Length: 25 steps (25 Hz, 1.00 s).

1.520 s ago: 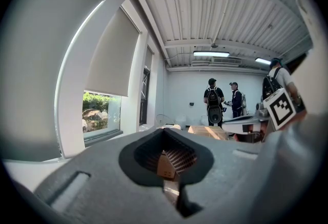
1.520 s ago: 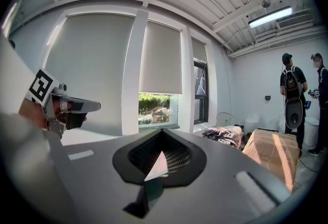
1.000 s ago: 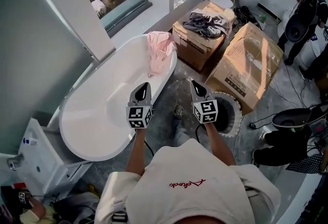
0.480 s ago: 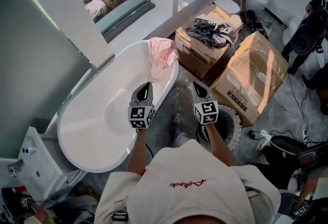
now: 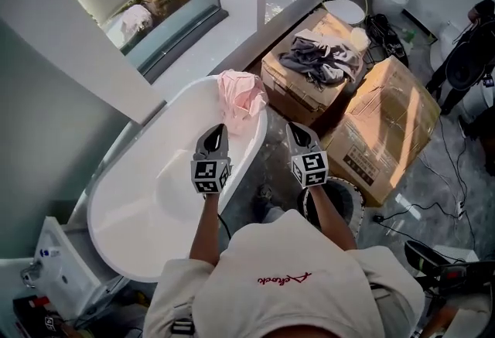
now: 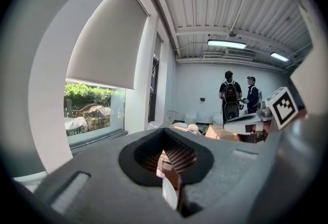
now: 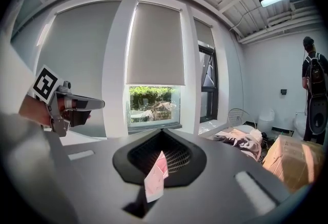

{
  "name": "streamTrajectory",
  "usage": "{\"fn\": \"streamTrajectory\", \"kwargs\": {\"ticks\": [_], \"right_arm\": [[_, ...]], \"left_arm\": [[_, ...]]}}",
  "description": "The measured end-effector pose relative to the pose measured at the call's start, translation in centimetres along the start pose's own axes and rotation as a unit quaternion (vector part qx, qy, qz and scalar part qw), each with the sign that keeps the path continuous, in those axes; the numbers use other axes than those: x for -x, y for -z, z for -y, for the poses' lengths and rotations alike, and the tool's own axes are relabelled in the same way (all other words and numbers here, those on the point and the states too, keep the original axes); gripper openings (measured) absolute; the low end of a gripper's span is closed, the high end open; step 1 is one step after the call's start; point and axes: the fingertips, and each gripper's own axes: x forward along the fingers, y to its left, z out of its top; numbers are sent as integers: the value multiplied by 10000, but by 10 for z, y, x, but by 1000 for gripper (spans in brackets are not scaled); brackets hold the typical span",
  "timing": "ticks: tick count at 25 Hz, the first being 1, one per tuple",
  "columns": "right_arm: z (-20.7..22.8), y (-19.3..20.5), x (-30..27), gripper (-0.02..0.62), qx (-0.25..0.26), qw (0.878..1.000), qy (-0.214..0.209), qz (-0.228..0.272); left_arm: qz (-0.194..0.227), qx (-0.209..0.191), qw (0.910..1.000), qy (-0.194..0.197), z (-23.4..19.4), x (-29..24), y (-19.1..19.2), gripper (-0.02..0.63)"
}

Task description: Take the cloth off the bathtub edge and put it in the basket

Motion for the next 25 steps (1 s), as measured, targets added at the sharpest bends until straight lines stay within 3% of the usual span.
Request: {"fn": "streamTrajectory", "kwargs": {"ticks": [10, 25], "right_arm": [[18, -7, -64, 6, 16, 9996, -279, -43], [29, -2, -132, 6, -30, 9991, -376, -206]], "left_arm": [[-57, -90, 9998, -139, -34, -60, -8, 0], [-479, 17, 9987, -148, -68, -105, 25, 0]]}}
